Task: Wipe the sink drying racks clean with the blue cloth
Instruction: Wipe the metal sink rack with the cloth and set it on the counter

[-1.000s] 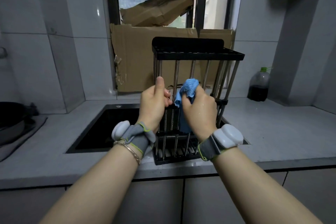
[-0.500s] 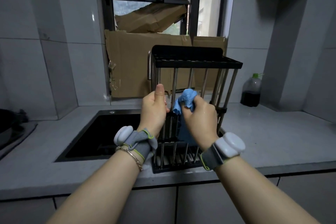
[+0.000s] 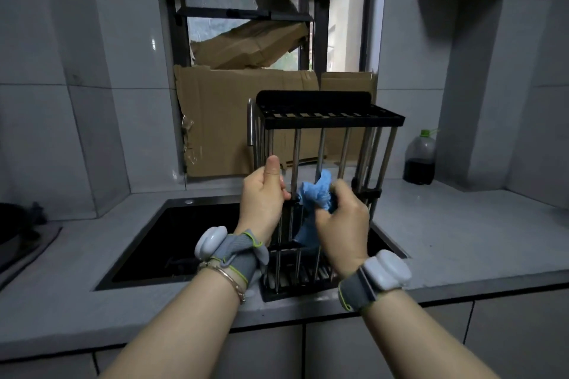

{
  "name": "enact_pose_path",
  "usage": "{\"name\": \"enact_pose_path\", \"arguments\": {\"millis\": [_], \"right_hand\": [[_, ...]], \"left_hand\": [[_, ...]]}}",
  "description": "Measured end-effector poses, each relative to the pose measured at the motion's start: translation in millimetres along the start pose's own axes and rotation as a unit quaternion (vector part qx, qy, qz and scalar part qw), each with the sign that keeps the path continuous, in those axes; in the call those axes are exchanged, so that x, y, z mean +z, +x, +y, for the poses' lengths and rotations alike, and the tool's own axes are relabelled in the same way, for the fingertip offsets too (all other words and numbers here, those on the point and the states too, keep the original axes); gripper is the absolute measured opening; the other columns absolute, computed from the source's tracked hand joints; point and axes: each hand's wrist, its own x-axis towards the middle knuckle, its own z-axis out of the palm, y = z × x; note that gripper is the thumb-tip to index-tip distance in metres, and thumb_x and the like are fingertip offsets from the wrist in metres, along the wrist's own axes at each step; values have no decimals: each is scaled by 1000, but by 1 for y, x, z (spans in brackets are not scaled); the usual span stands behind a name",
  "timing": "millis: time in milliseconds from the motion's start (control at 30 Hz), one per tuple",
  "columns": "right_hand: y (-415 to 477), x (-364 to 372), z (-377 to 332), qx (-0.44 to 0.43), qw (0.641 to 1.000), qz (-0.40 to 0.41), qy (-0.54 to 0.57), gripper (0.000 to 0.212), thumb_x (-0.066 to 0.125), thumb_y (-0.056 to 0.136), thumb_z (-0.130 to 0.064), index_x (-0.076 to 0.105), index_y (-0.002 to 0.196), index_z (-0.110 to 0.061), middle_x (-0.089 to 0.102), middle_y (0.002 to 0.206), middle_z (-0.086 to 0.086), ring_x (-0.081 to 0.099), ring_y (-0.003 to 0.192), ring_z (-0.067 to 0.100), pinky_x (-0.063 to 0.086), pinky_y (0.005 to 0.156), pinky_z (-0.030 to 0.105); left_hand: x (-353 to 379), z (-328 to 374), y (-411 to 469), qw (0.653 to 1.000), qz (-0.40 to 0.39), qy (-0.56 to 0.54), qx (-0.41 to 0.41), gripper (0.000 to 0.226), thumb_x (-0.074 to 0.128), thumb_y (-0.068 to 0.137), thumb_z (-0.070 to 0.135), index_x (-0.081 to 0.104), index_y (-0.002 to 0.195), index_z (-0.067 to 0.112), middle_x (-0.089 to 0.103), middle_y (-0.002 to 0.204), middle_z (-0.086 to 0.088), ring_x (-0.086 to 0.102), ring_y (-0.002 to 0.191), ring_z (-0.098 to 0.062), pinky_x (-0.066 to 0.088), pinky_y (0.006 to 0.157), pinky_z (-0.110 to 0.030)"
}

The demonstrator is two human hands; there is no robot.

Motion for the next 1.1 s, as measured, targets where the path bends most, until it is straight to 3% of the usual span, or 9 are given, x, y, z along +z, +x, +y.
{"name": "enact_pose_path", "arguments": {"millis": [133,233,333,500,700,767,833,967,1100], "right_hand": [[27,-34,-12,1,993,78,86,21,61,77,5,56,83,-14,55,72,-4,50,63,11,40,57,16],[56,-40,-27,32,992,79,95,13,62,83,-7,54,82,-18,49,66,-14,44,59,5,32,53,11],[66,-25,-25,76,996,15,54,1,60,85,-13,60,84,-13,55,72,-6,53,65,11,31,53,18],[29,-16,6,100,992,-48,-54,11,55,84,-7,63,91,-8,67,86,15,60,82,34,35,61,26],[21,-24,-3,13,1000,-20,-11,17,59,75,2,65,89,-5,60,92,9,56,80,25,43,67,32],[24,-19,-24,-1,998,-17,54,2,61,79,-3,61,79,-5,53,84,5,50,74,17,42,66,22],[32,-11,-47,15,995,-16,99,12,61,83,-10,53,73,-12,47,80,-1,44,70,10,33,59,13],[47,5,-64,59,994,12,94,15,60,85,-17,49,75,-15,48,82,2,46,73,16,24,59,22],[38,5,-51,49,998,-19,30,16,62,84,-20,58,79,-5,58,85,10,55,77,26,35,62,30]], "left_hand": [[3,0,-1,1000,7,7,1,48,31,99,38,40,59,14,41,46,4,46,51,-10,38,59,-23],[4,-1,0,1000,16,18,12,47,30,100,37,38,60,13,41,53,-2,40,40,2,34,48,-10],[6,-2,-3,1000,13,15,22,47,29,100,36,37,60,13,40,54,-4,40,40,2,33,47,-8],[8,-3,0,999,35,20,20,49,32,100,36,37,57,12,40,53,-4,42,44,-2,32,46,-9],[10,1,-1,999,39,19,3,50,33,100,37,37,55,14,41,52,-1,41,52,-13,34,52,-16],[12,3,-3,1000,24,13,8,48,34,99,36,38,57,14,41,55,-1,39,53,-12,33,51,-17],[14,4,-6,1000,1,2,2,44,35,99,35,46,63,12,46,60,-2,40,58,-10,34,53,-22],[11,6,-8,999,-39,-13,-18,43,36,98,38,52,75,5,47,70,-11,41,67,-15,33,62,-28],[4,9,-8,999,-30,31,28,46,44,98,28,47,62,1,43,55,-4,38,49,-6,33,49,-21]]}}
